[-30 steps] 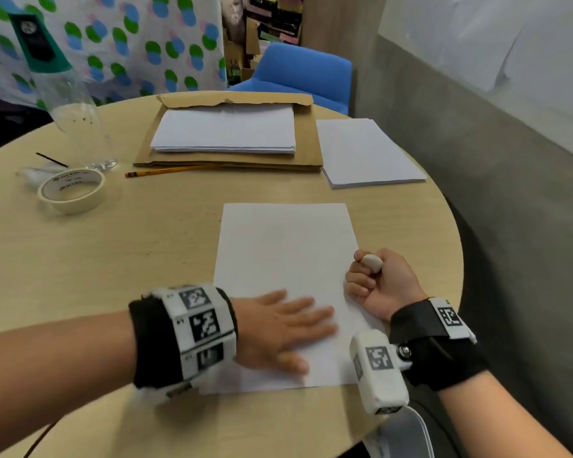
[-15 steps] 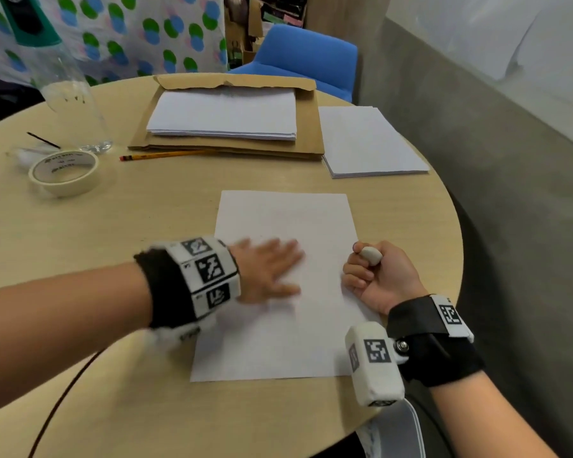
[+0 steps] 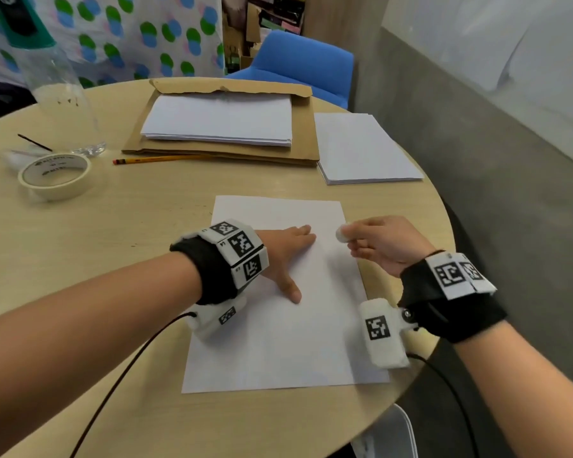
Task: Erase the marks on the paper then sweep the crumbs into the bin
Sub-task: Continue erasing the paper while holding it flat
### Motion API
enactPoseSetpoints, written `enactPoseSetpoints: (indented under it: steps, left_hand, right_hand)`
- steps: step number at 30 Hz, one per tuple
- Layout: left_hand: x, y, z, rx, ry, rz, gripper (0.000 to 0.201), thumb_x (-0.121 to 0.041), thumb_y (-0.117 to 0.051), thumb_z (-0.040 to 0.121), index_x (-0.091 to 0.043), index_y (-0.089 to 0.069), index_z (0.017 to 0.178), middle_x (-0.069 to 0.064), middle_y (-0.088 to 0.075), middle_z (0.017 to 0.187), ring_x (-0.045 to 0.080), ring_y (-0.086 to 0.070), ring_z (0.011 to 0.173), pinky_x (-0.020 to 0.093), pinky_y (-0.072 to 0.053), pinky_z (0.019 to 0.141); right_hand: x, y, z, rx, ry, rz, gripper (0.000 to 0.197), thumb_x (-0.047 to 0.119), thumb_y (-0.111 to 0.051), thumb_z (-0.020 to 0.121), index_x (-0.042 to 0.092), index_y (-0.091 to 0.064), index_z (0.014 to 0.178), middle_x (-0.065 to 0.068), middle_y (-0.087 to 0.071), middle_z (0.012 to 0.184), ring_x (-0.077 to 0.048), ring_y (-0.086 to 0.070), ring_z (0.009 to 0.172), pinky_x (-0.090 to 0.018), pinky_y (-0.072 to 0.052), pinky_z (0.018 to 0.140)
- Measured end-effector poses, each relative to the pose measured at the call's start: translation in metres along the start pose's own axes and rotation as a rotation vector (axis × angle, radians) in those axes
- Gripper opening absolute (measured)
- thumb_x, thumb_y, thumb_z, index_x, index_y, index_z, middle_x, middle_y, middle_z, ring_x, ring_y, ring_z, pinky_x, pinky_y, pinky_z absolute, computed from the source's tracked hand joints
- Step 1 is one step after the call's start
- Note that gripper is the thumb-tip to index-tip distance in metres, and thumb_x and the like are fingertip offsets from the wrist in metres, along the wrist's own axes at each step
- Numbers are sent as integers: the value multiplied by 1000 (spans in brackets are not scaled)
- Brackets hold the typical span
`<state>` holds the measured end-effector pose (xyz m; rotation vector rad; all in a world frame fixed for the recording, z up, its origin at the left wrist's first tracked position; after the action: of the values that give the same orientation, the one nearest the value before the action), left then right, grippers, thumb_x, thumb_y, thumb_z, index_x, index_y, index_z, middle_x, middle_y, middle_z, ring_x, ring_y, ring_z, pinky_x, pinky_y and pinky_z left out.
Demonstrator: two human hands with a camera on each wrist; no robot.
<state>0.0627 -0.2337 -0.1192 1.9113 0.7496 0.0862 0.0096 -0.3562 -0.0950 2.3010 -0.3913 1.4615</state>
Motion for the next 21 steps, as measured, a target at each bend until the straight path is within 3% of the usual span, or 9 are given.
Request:
enactPoseSetpoints:
  steps: [3,5,7,12,14,18,21]
  left_hand:
    - [4,-6,3,19,9,13,117,-45,-75,72,-14,7,150,1,13,158,15,4,147,33,-8,120]
    - [7,-9,6,31,7,27,122,-50,-75,69,-14,10,149,2,16,158,17,4,147,35,-9,120]
    - [12,-12,8,25,17,31,127,-55,-74,67,-13,13,149,3,18,157,19,3,147,36,-11,120]
    - [14,-12,8,-2,18,54,126,-59,-71,68,-13,15,148,3,19,157,15,7,147,34,-2,120]
    - [14,-11,8,-3,12,59,125,-59,-70,69,-14,15,148,2,19,157,13,9,146,34,0,119]
    - [14,-12,7,9,15,79,124,-59,-69,70,-14,16,148,2,21,157,14,11,146,35,0,118]
    - [14,-11,7,5,17,63,124,-59,-69,69,-15,16,148,1,20,157,14,11,146,36,1,118]
  right_hand:
    - [0,-30,-2,148,6,-420,9,3,-72,74,0,-67,80,-10,-64,66,-13,-59,54,-19,-53,54]
    - [-7,-54,-7,253,0,-572,11,5,-72,73,-1,-68,81,-8,-66,65,-15,-62,57,-22,-57,60]
    - [-7,-60,-5,257,2,-642,13,4,-72,73,-2,-68,83,-10,-67,67,-18,-64,62,-27,-58,66]
    - [4,-13,19,6,-62,-562,13,4,-70,75,-8,-67,79,-14,-65,65,-20,-60,56,-31,-56,70]
    - [-2,-20,15,14,-80,-510,13,5,-69,78,-7,-64,77,-14,-64,64,-19,-59,53,-29,-55,63]
    - [-21,-60,-6,225,-144,-529,12,5,-68,77,-7,-66,79,-13,-66,61,-17,-62,49,-24,-55,54]
    - [-8,-38,8,64,-125,-480,12,4,-67,78,-7,-63,81,-15,-65,66,-20,-61,52,-25,-55,53]
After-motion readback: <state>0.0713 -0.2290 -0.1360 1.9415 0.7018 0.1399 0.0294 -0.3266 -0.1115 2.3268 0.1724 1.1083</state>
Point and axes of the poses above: each hand's wrist, its own z-axis towards the middle knuckle, its own y-axis out of the back of the hand, x = y × z, the point moved 9 cm from there along z, towards the middle knuckle
